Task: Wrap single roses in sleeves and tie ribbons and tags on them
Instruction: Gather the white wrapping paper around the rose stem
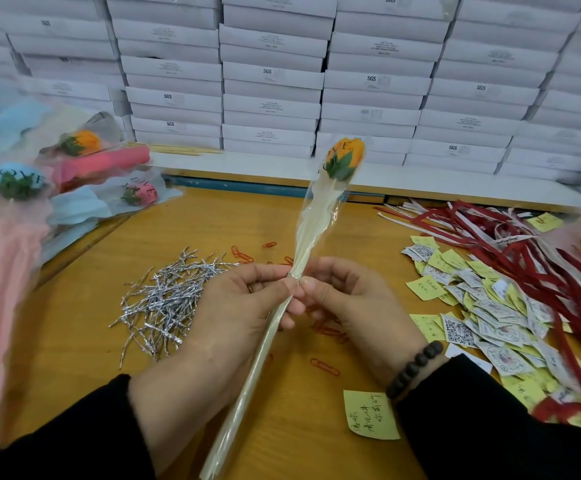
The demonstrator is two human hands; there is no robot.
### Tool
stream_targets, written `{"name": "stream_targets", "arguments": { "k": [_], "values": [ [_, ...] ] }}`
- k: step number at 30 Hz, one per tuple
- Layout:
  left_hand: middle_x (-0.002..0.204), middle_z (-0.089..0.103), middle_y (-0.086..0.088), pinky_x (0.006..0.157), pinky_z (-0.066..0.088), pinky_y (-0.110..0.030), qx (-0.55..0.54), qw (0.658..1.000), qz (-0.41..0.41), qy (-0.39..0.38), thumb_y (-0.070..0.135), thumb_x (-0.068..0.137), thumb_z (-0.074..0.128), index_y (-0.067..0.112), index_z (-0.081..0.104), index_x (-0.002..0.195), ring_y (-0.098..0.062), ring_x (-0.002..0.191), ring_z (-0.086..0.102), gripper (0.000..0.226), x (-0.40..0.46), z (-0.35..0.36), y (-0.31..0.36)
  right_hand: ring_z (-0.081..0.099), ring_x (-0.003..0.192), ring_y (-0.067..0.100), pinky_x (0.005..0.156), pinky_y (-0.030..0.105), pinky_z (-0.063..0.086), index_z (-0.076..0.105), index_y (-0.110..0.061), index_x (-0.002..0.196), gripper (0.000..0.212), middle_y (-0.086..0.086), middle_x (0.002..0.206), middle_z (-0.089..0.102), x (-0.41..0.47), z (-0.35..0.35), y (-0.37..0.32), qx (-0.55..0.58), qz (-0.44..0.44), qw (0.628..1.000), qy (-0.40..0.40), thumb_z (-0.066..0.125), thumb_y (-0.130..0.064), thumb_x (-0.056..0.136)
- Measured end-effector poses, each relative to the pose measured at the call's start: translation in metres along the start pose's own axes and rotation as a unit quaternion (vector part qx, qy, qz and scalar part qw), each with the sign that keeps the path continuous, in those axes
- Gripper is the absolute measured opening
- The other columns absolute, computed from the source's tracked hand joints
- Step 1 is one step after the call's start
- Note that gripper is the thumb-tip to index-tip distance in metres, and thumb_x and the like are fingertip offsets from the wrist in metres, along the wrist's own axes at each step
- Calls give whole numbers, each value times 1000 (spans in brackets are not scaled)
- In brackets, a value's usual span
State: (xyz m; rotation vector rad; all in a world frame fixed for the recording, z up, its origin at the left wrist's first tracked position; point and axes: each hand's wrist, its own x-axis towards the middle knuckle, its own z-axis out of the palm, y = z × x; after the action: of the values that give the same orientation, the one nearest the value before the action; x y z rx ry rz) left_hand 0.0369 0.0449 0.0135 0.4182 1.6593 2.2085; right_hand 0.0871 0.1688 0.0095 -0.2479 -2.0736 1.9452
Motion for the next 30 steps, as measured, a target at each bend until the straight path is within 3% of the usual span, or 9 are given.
{"name": "stream_targets", "arguments": {
  "k": [5,13,21,26,30],
  "values": [
    [59,65,-12,44,47,-16,-5,1000,-14,-3,-1,80,63,2,69,87,-12,43,54,10,0,-1,1,66,75,3,63,14,49,65,-15,105,22,0,96,73,0,0,1,31,-6,999,-9,63,-7,85],
    [60,66,-12,42,47,-16,-16,1000,-13,-5,-4,78,62,1,69,85,-11,43,58,11,-2,0,3,64,61,5,58,15,50,64,-9,97,20,2,74,72,0,0,-1,111,-7,993,-23,62,2,82],
    [61,67,-11,42,47,-16,-6,1000,-14,-5,-5,80,61,3,71,81,-11,45,58,13,-3,2,2,61,53,3,52,12,47,63,-4,89,11,-1,60,67,-1,0,-2,87,-16,996,18,66,1,80],
    [59,66,-10,43,46,-15,12,1000,-16,5,-4,83,60,7,72,74,-10,44,55,18,-3,2,1,61,54,4,53,13,48,61,-3,92,16,1,62,64,-1,0,-2,54,-6,998,28,69,-2,78],
    [55,64,-8,43,45,-14,29,999,-12,16,-3,84,60,4,69,81,-9,42,52,12,-1,1,0,60,57,5,54,13,48,62,-4,82,7,3,66,67,-1,2,-2,33,-2,999,33,69,-4,79]
  ]
}}
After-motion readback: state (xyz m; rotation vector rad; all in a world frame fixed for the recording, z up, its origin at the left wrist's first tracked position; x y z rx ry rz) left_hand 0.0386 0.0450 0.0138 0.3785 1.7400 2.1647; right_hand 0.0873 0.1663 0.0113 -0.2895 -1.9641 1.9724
